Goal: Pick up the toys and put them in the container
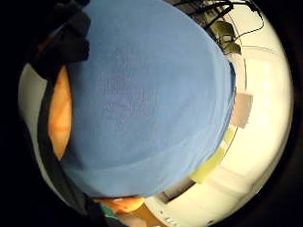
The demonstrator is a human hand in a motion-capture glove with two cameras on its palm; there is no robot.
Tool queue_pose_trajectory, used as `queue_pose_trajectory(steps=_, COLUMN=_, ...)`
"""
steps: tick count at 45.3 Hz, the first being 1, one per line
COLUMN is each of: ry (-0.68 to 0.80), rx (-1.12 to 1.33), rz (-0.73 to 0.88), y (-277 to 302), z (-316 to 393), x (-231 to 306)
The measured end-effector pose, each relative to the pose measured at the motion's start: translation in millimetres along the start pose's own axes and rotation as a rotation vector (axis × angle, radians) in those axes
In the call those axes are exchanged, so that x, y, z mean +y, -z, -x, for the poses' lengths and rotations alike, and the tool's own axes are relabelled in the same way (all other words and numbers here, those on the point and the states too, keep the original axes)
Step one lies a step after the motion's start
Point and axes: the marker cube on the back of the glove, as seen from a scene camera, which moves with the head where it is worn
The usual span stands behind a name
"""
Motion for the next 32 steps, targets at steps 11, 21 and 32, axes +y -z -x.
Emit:
queue_pose_trajectory(steps=11, ry=0.009, rx=0.044, rz=-0.077, y=15, z=1, x=6)
queue_pose_trajectory(steps=21, ry=-0.031, rx=0.04, rz=-0.031, y=15, z=-2, x=10)
queue_pose_trajectory(steps=32, ry=-0.051, rx=0.025, rz=-0.073, y=66, z=12, x=21)
